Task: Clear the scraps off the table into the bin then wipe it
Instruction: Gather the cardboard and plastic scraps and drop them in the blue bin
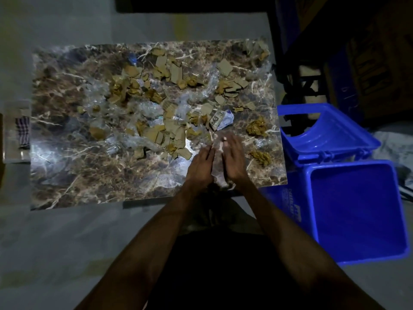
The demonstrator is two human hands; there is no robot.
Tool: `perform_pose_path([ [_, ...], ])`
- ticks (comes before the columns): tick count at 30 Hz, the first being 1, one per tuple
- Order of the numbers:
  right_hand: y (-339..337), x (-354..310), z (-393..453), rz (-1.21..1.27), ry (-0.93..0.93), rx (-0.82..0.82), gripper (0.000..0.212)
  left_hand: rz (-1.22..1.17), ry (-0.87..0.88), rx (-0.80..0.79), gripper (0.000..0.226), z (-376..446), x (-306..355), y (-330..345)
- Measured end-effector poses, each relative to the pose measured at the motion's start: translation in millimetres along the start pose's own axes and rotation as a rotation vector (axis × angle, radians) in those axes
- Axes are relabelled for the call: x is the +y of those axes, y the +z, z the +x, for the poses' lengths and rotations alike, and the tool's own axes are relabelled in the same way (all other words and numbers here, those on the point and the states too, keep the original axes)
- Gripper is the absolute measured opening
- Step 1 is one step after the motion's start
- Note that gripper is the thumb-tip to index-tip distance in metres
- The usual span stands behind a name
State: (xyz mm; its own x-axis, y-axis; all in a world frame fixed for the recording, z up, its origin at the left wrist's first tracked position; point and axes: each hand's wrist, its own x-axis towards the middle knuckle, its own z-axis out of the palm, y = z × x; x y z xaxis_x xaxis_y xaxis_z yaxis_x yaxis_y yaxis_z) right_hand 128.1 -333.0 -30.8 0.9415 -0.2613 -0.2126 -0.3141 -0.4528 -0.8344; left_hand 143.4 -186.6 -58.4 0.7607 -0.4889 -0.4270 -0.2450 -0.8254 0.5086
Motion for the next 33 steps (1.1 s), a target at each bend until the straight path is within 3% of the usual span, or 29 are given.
perform_pose_path([
  [3,-37.1,28.2,-18.5,-0.278,0.120,0.149,0.065,-0.017,0.026,-0.045,0.119,7.1,13.1,-1.9],
  [7,-40.6,44.2,-13.6,-0.231,0.345,0.197,0.078,-0.007,0.040,-0.055,0.117,22.1,31.3,1.2],
  [12,-8.5,50.1,6.9,-0.230,0.253,0.026,0.085,-0.005,0.011,0.044,0.105,38.3,41.2,11.2],
  [16,-14.1,52.5,3.4,-0.045,-0.009,-0.129,0.059,0.018,0.021,0.184,0.087,41.2,41.7,25.2],
  [20,-61.9,66.2,2.0,-0.043,-0.189,-0.084,0.047,-0.025,-0.120,0.163,0.111,35.6,62.6,25.3],
  [23,-90.3,86.3,15.7,-0.046,-0.033,-0.040,0.053,-0.051,-0.222,0.134,0.119,33.5,83.9,27.3],
  [25,-88.9,92.0,30.1,-0.067,0.124,-0.103,0.068,-0.051,-0.305,0.148,0.118,33.7,95.5,34.0],
  [29,-49.4,69.8,53.7,-0.215,0.127,-0.375,0.080,-0.013,-0.556,0.277,0.086,22.3,123.8,41.9],
  [33,-26.1,40.3,59.7,-0.155,0.096,-0.535,0.075,-0.067,-0.682,0.320,0.045,12.9,119.6,51.3],
])
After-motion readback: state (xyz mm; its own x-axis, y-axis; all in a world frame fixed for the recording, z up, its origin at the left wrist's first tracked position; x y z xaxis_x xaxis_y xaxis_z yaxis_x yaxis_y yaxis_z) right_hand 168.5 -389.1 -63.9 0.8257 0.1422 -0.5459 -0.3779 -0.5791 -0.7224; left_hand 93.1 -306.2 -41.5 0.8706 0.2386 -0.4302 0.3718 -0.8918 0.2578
